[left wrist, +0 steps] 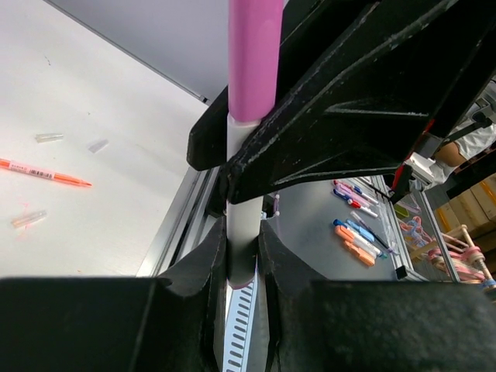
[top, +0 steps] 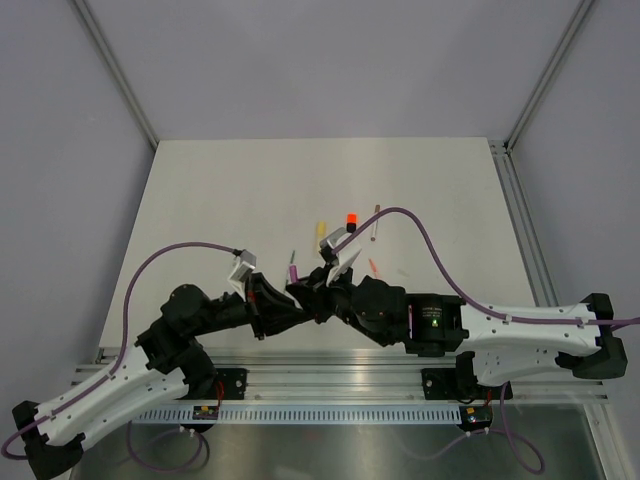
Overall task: Insert the pens into the pen caps
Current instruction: Press the pen cap onto the pen.
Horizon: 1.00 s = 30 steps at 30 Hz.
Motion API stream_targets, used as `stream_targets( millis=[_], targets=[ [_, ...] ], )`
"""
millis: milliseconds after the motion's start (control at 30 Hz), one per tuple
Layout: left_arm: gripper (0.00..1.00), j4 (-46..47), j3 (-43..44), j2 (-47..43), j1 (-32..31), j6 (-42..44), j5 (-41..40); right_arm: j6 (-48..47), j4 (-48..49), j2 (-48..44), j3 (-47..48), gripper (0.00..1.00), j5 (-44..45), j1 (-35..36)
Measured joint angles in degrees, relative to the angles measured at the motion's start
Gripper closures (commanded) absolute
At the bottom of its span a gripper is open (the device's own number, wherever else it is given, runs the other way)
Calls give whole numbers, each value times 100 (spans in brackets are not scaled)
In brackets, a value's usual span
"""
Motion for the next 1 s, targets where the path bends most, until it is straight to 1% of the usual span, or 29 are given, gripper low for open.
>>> stream_targets(
  millis=[33,67,100,200,267,300,400,433,533,633,733,867,1000],
  targets=[
    [100,-11,0,-7,0,11,0,7,31,-4,-13,78,-7,0],
    [100,-22,0,-13,0,22,2,9,55,-11,-28,68,-20,0],
    [100,-42,7,-13,0,50,4,22,63,-17,-42,64,-46,0],
    [100,-142,74,-13,9,87,0,13,28,-74,-76,54,-120,0],
    [100,-236,166,-15,11,122,0,13,17,-129,-81,50,-216,0],
    [100,-269,216,-22,11,138,0,22,13,-168,-83,46,-264,0],
    [100,-341,348,-81,11,212,2,35,-17,-317,-85,39,-463,0],
    [100,-372,396,-107,13,243,2,33,-35,-376,-85,34,-586,0],
    [100,-485,544,-125,11,308,13,22,-127,-522,-74,28,-990,-26],
    [100,-573,621,-122,11,334,83,-28,-223,-595,-2,27,-1572,-214],
    [100,-684,726,-122,11,382,205,-118,-260,-638,81,23,-2164,-601],
    [100,-837,870,-114,11,448,389,-267,-284,-629,345,22,-3139,-1235],
    [100,-953,1038,15,11,562,533,-337,-232,-520,688,21,-3836,-1672]
  ],
)
